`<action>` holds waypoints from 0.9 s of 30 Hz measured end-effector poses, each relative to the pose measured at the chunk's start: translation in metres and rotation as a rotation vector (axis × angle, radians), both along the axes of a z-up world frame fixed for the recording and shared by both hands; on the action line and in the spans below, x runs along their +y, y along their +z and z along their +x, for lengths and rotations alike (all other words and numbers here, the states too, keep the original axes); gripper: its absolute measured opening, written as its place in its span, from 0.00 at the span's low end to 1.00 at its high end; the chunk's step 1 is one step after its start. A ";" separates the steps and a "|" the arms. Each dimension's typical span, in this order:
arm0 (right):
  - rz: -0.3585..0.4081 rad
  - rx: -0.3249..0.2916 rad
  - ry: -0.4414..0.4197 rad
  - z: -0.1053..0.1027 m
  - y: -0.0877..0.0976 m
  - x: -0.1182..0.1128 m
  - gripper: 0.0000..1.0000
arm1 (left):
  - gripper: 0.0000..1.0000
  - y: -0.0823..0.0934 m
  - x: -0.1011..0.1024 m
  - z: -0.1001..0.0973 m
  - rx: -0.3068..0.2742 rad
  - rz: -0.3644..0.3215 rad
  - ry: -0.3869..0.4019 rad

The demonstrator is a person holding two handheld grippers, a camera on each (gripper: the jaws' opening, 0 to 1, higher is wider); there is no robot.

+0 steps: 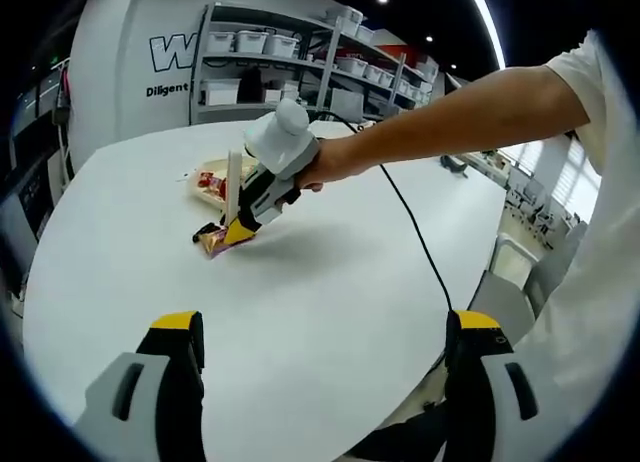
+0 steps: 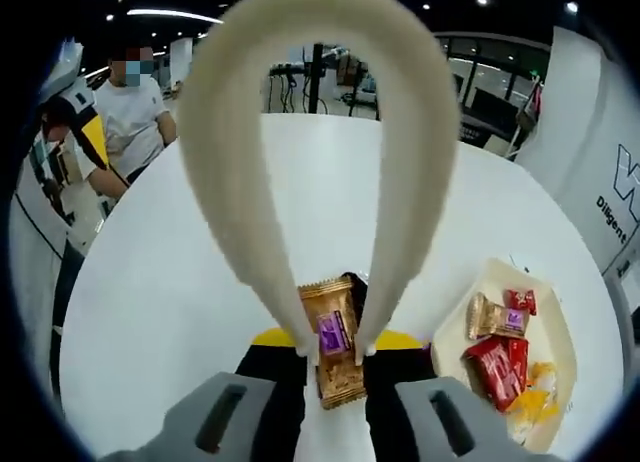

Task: Place the target food into the container with the food tongs after gripping and lifting it, then release it inside without dropping or visibly crushing the food.

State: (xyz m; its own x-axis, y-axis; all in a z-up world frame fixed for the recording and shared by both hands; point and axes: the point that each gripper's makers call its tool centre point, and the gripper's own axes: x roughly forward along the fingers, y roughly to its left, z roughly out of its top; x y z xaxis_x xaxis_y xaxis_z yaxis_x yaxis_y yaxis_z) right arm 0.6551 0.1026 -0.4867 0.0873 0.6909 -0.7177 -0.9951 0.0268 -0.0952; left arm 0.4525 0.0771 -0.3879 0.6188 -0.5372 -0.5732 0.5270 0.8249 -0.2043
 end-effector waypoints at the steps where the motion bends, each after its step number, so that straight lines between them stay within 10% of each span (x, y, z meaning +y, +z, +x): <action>1: -0.003 0.008 -0.012 0.001 0.000 0.000 0.12 | 0.99 0.000 0.000 0.000 0.001 -0.001 0.001; 13: 0.076 0.117 -0.114 0.007 0.013 -0.006 0.09 | 0.99 0.000 -0.001 0.003 0.002 -0.006 -0.002; 27: 0.193 0.037 -0.276 0.055 0.073 -0.056 0.11 | 0.99 0.001 -0.008 0.005 -0.010 -0.014 -0.021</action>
State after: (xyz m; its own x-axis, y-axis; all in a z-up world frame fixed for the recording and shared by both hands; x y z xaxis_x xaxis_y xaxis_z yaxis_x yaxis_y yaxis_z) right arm 0.7103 0.0463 -0.4136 0.2663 0.7683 -0.5821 -0.9505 0.3096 -0.0263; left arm 0.4577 0.0687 -0.3866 0.6130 -0.5579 -0.5595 0.5463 0.8108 -0.2100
